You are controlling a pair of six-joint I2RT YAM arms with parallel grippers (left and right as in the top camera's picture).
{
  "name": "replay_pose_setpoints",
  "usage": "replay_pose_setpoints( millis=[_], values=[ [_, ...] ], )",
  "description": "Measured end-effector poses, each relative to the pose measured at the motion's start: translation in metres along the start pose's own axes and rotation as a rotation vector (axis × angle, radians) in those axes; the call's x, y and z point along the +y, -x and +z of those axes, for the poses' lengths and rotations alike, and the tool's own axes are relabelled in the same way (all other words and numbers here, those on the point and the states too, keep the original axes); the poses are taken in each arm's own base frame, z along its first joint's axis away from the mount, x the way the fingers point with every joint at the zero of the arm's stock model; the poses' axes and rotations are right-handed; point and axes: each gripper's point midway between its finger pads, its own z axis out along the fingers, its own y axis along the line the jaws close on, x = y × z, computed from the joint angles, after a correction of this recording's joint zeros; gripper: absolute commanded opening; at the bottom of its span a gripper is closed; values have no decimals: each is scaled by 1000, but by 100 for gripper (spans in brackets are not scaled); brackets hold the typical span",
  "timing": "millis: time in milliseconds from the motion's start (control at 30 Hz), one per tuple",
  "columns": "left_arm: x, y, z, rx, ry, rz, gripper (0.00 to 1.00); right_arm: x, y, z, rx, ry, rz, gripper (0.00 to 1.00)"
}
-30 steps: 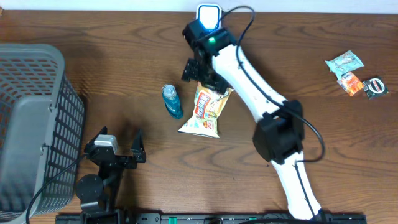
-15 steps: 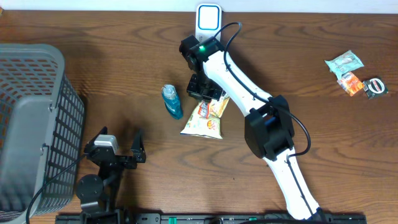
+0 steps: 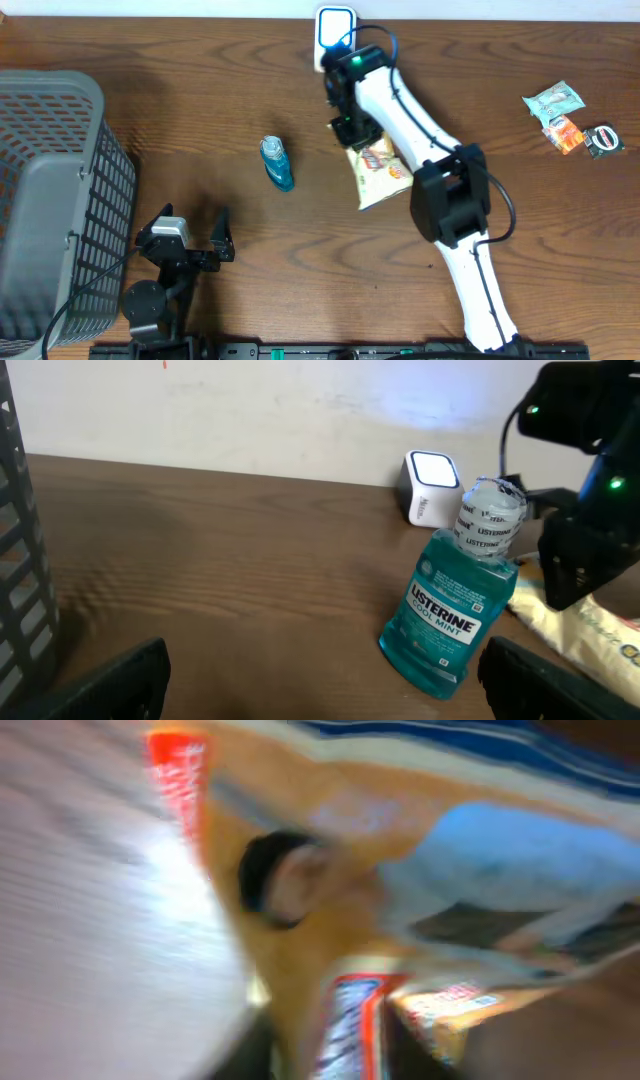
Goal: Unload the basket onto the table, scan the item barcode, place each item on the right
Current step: 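Reach the right gripper to the snack bag and grasp it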
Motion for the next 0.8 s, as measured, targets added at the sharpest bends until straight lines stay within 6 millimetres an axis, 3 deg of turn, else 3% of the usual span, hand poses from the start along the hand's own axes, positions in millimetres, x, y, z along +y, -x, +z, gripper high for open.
replay_pose_setpoints(
  millis=[167,300,400,500,600,733,800],
  values=[
    [0,0,0,0,0,0,98,-12,2,-30,-66,-7,-20,77],
    [0,0,0,0,0,0,98,-2,4,-75,-170,19,-26,76],
    [0,0,0,0,0,0,98,11,3,-94,-209,35,-10,74],
    [0,0,0,0,0,0,98,24,2,-87,-199,39,-13,74],
    [0,0,0,0,0,0,98,35,2,-64,-173,17,-28,75],
    [0,0,0,0,0,0,98,34,-5,-32,-128,-59,-11,76],
    [0,0,0,0,0,0,98,27,-8,-18,-110,-109,24,65]
  ],
)
